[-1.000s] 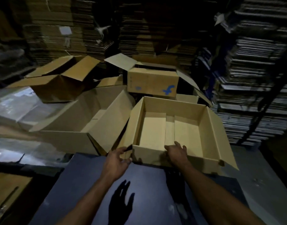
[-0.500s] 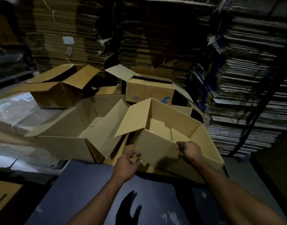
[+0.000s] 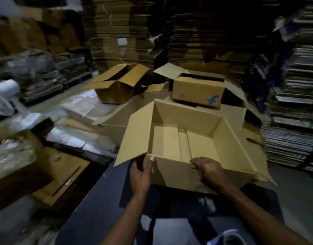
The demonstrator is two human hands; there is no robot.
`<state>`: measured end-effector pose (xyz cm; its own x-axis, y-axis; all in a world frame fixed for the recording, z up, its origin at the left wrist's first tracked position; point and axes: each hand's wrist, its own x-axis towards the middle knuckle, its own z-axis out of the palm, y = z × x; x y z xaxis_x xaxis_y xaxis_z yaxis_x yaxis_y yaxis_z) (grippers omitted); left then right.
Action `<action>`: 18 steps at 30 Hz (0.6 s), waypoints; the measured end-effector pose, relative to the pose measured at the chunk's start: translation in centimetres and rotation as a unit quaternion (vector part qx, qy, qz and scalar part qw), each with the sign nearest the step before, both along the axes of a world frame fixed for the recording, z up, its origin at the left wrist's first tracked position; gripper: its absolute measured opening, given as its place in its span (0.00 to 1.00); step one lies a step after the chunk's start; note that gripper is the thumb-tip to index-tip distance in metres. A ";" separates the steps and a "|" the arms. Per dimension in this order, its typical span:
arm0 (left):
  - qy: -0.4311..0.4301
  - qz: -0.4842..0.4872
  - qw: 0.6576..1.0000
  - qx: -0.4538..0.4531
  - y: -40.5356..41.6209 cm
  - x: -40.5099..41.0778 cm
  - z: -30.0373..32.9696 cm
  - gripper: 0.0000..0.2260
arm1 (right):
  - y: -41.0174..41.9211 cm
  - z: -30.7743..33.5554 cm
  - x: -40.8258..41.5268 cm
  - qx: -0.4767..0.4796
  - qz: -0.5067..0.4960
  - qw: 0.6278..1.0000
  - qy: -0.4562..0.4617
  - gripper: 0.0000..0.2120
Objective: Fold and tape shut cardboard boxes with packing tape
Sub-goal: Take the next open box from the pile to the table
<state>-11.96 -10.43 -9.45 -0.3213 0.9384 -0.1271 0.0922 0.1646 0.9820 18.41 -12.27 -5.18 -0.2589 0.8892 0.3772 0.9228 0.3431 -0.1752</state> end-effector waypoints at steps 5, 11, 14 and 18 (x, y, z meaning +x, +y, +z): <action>0.007 0.078 0.997 -0.018 -8.2 -4.1 -0.5 0.62 | -4.4 -2.3 -6.2 -0.004 0.057 0.998 0.011 0.20; 0.021 0.139 0.989 -0.048 -15.6 -6.8 -2.0 0.63 | -7.2 -6.9 -11.0 -0.100 0.116 0.985 -0.082 0.24; 0.072 0.138 0.987 -0.028 -17.1 -7.6 -2.2 0.62 | -8.8 -7.4 -13.1 -0.122 0.160 0.972 -0.118 0.26; 0.145 0.134 0.980 0.010 -16.6 -8.7 -1.1 0.55 | -10.2 -6.9 -13.6 -0.141 0.106 0.980 -0.092 0.34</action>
<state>-20.66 -27.04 -10.59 -0.5762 0.8169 0.0235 0.3238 0.2017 0.9244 4.77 -22.44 -12.05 -0.4897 0.8702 0.0535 0.8609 0.4924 -0.1283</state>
